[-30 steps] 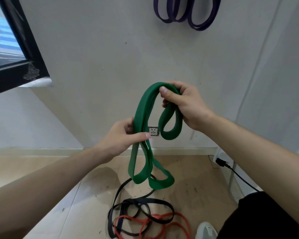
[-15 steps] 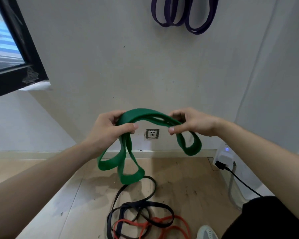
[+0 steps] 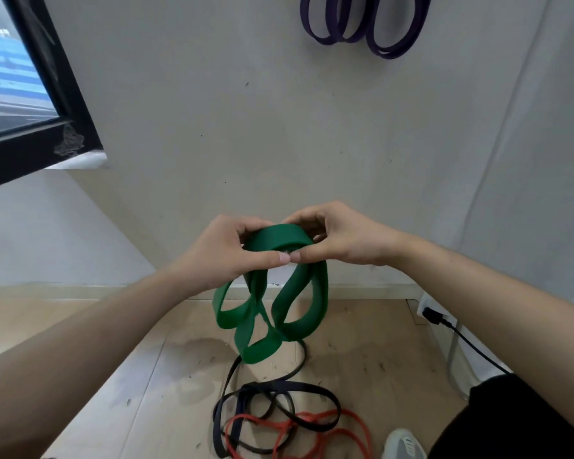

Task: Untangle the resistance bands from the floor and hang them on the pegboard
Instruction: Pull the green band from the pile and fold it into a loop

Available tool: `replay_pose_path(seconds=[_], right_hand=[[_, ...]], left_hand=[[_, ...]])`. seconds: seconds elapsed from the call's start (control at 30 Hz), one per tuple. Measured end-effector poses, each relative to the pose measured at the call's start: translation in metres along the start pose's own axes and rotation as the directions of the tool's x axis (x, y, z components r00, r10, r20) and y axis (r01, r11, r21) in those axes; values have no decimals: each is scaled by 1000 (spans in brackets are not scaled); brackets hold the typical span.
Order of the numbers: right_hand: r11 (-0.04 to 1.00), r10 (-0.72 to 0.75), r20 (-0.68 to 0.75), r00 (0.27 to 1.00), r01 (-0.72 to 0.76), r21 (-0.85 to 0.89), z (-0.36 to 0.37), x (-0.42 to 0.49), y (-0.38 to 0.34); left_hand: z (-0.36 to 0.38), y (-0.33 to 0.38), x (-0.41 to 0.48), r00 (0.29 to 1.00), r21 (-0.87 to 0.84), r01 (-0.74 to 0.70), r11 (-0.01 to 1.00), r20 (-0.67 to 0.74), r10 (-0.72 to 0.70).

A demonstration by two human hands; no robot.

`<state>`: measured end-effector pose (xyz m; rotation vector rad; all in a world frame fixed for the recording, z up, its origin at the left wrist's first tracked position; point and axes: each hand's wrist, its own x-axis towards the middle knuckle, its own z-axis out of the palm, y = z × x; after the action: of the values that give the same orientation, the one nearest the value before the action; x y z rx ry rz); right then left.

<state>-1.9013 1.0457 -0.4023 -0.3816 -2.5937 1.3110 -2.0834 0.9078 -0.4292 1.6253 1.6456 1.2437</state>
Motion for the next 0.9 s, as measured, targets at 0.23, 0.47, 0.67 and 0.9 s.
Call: replay_pose_path(seconds=[0.23, 0.47, 0.67, 0.9], right_hand=[[966, 41, 27, 999, -33, -257, -4, 2, -4], [1000, 19, -55, 998, -19, -7, 5, 2, 5], [963, -11, -172, 985, 57, 265, 16, 2, 10], [927, -18, -403, 915, 167, 337, 10, 4, -11]], left_hand=[[-21, -1, 0, 1000, 224, 19, 974, 4, -20], [-12, -9, -4, 993, -109, 114, 988, -4, -115], [3, -10, -8, 991, -286, 131, 949, -3, -137], [18, 4, -5, 988, -305, 23, 952, -138, -68]])
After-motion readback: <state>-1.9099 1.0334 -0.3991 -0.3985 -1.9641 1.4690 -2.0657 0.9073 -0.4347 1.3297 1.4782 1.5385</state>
